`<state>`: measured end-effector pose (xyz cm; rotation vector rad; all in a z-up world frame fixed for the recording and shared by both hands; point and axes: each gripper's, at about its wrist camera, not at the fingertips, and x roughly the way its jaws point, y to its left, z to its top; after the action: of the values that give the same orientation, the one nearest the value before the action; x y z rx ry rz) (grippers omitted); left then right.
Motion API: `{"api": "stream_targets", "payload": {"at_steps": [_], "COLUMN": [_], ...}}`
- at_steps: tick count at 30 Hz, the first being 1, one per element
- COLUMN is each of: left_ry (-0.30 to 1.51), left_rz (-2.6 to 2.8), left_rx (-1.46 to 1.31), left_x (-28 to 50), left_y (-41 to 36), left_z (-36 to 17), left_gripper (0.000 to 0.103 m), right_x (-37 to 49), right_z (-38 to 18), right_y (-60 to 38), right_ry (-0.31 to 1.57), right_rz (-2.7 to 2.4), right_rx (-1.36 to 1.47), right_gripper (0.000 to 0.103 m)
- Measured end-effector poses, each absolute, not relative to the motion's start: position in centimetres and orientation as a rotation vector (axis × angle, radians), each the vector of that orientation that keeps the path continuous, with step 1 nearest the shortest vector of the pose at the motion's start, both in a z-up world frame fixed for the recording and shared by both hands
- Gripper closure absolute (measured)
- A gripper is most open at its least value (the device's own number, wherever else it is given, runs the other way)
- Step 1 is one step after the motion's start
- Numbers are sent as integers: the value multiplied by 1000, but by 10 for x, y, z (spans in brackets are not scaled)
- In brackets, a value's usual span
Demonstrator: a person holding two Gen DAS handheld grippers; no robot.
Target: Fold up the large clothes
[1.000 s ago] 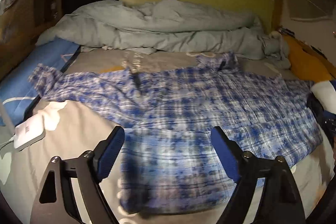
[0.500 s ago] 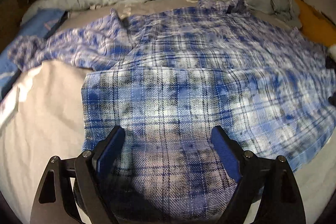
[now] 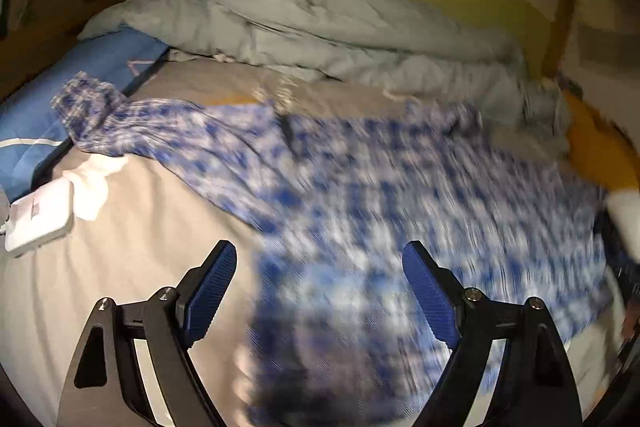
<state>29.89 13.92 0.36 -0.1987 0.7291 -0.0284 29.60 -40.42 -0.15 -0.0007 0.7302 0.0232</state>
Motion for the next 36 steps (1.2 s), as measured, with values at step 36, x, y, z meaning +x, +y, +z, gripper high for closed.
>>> {"api": "stream_targets", "payload": {"at_steps": [36], "left_ry": [767], "left_rz": [330], "left_rx": [-317], "left_x": [448], "left_y": [310], "left_z": [-56], "left_gripper": [21], "right_x": [437], "right_z": [10], "right_y": [-232], "right_ry": [678], "right_rz": [104], "right_rx": [71], "right_gripper": [8]}}
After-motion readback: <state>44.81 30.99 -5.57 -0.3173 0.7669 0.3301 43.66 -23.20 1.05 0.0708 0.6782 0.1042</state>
